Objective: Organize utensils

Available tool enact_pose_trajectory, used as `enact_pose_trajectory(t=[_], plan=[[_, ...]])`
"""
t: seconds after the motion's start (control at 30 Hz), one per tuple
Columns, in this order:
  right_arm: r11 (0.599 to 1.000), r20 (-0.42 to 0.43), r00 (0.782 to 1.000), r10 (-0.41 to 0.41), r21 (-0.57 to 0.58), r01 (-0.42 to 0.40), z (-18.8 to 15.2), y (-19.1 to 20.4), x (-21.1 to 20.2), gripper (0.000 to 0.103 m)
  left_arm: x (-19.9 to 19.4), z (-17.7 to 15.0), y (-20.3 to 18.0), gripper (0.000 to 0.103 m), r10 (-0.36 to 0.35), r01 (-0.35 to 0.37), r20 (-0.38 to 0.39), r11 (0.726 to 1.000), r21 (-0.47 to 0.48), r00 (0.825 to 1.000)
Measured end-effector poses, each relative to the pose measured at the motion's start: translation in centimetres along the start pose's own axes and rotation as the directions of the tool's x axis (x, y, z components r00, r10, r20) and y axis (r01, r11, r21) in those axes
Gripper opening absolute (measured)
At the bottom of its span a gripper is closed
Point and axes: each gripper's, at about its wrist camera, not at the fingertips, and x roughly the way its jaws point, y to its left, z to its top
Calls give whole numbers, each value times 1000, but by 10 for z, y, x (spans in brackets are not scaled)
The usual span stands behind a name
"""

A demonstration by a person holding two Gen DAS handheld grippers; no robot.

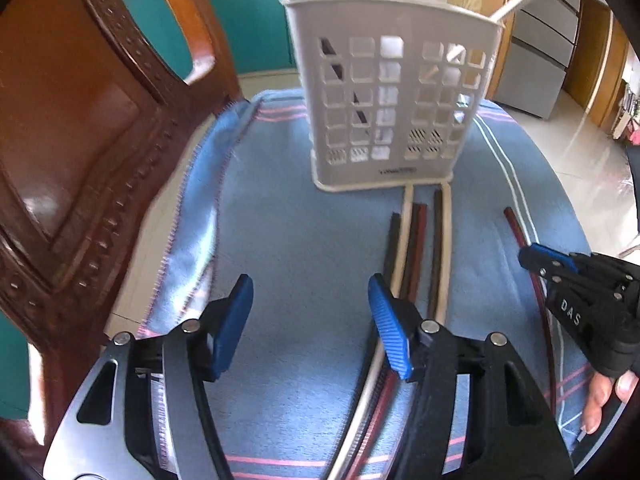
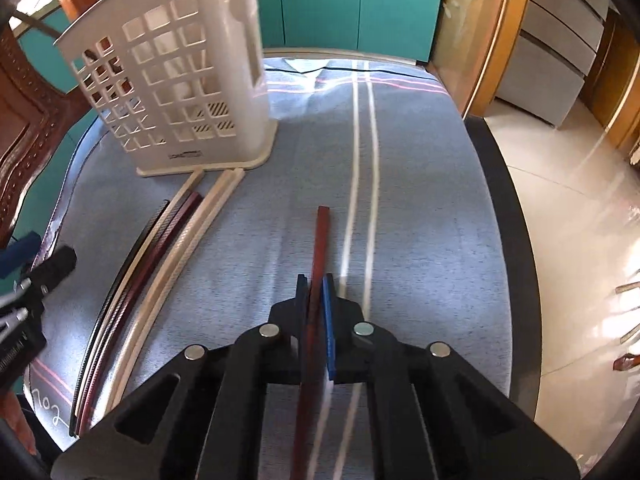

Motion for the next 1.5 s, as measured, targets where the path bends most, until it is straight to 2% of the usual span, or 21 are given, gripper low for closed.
enact_pose_trajectory(t=[0.13,0.27,0.57,0.73,0.8,0.87,0.93,1.03,1.07,1.13,1.27,1.5], plan=[[1000,0,1000,4,0,-4,0,0,1,8,7,-4,-9,62,-59,60,-35,998,6,998],[1000,-4,1000,10,7,-10,2,-1,4,8,12,-7,-20,62,-54,57,-53,997,52,997],[999,-10,1000,14,36,-14,3,-7,3,10,17,-13,-36,67,-114,122,-86,988,92,990],[999,-10,1000,11,40,-11,4,-9,4,10,25,-14,-40,67,-120,130,-103,987,99,987],[999,-10,1000,10,39,-10,3,-9,4,10,25,-14,-38,61,-134,143,-106,986,88,985],[999,-10,1000,10,39,-9,3,-8,5,10,23,-13,-37,42,-178,186,-120,981,60,977],[999,-9,1000,10,39,-9,4,-8,5,10,23,-12,-35,34,-192,199,-123,979,47,974],[999,-9,1000,9,37,-8,3,-8,4,10,25,-9,-28,34,-208,214,-124,976,40,970],[999,-8,1000,8,37,-8,3,-8,5,10,25,-9,-27,31,-212,218,-124,975,36,969],[999,-8,1000,8,37,-8,3,-8,5,10,24,-9,-23,8,-172,177,-111,983,37,979],[999,-7,1000,5,34,-5,3,-7,5,11,28,-7,-9,7,-186,184,-139,983,-31,973],[999,-7,1000,2,33,-2,3,-6,6,12,29,-6,-8,6,-176,178,-148,984,3,973]])
